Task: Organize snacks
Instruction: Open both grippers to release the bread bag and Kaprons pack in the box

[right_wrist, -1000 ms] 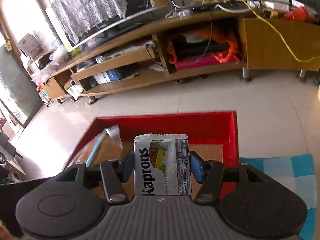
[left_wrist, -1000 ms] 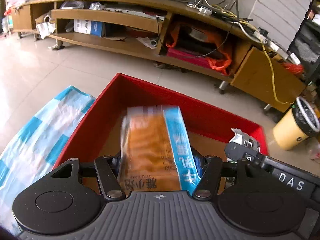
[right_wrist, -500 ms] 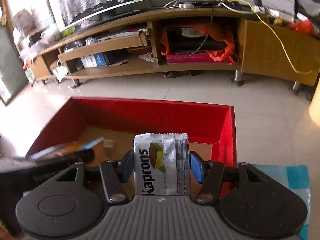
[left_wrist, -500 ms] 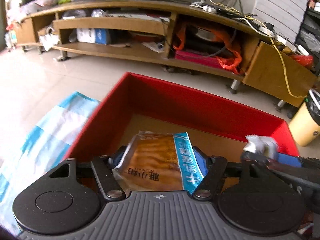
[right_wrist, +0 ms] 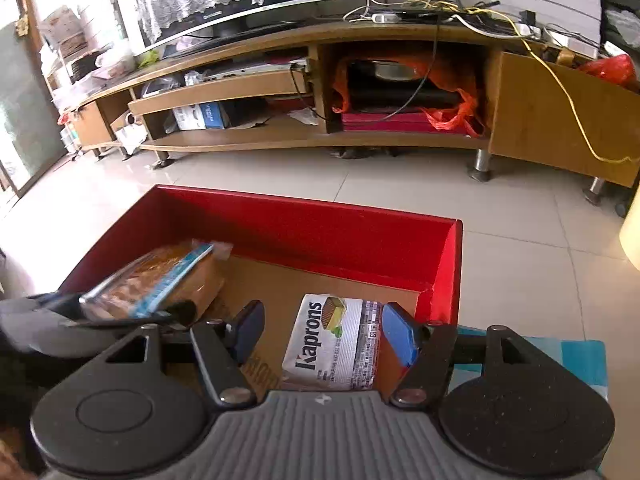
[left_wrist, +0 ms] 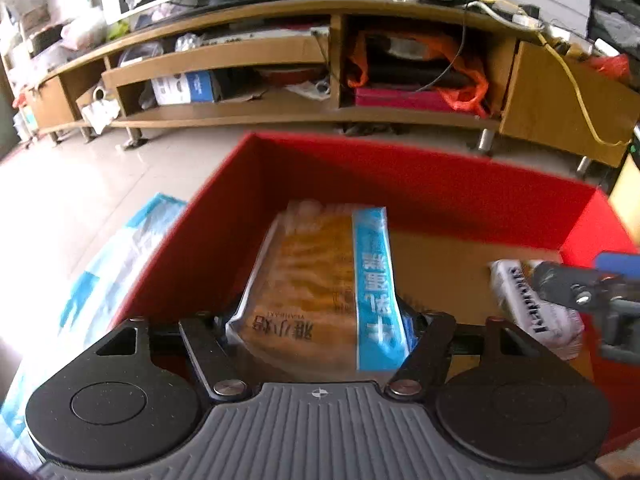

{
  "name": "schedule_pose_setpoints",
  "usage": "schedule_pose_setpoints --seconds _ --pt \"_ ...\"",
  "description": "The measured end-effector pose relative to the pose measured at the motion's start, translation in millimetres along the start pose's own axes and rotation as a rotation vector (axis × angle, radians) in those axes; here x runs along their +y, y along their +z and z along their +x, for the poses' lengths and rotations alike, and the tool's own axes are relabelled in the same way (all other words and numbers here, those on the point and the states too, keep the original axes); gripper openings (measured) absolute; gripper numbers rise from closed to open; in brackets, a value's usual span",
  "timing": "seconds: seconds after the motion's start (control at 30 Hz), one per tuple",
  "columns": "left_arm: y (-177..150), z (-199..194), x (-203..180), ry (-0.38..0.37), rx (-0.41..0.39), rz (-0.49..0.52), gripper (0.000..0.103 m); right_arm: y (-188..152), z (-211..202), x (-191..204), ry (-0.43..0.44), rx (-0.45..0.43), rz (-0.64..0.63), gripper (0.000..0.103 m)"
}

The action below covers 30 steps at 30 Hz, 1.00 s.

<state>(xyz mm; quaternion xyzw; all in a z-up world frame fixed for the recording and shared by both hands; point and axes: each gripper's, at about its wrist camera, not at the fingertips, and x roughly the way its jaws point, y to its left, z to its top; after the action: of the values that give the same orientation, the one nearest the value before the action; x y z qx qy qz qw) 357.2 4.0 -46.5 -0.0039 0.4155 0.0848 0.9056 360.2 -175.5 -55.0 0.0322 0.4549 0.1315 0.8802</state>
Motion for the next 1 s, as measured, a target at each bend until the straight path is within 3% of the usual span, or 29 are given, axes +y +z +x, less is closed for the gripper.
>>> schedule_pose_setpoints --seconds 0.17,0.27,0.5,0.63,0.87,1.0 --pt "11 -1 12 -0.077 0.0 -0.065 0.075 1 -1 -6 0.01 -0.005 0.028 0.065" --pt "10 -1 16 -0.119 0.034 -0.073 0.082 2 -5 -6 0.013 -0.003 0.031 0.066" --pt "-2 -20 1 -0.048 0.064 0.045 0.096 -7 -18 0 -0.017 0.035 -0.038 0.068" --pt "-9 -29 -1 -0.022 0.117 0.098 0.096 -14 -26 4 -0.012 0.079 -0.039 0.071" --pt "-20 -44 23 -0.079 0.208 0.006 0.096 -30 -40 19 -0.005 0.179 -0.09 0.075" --pt "-25 -53 30 -0.106 0.224 -0.016 0.096 -34 -49 14 0.016 0.207 -0.027 0.075"
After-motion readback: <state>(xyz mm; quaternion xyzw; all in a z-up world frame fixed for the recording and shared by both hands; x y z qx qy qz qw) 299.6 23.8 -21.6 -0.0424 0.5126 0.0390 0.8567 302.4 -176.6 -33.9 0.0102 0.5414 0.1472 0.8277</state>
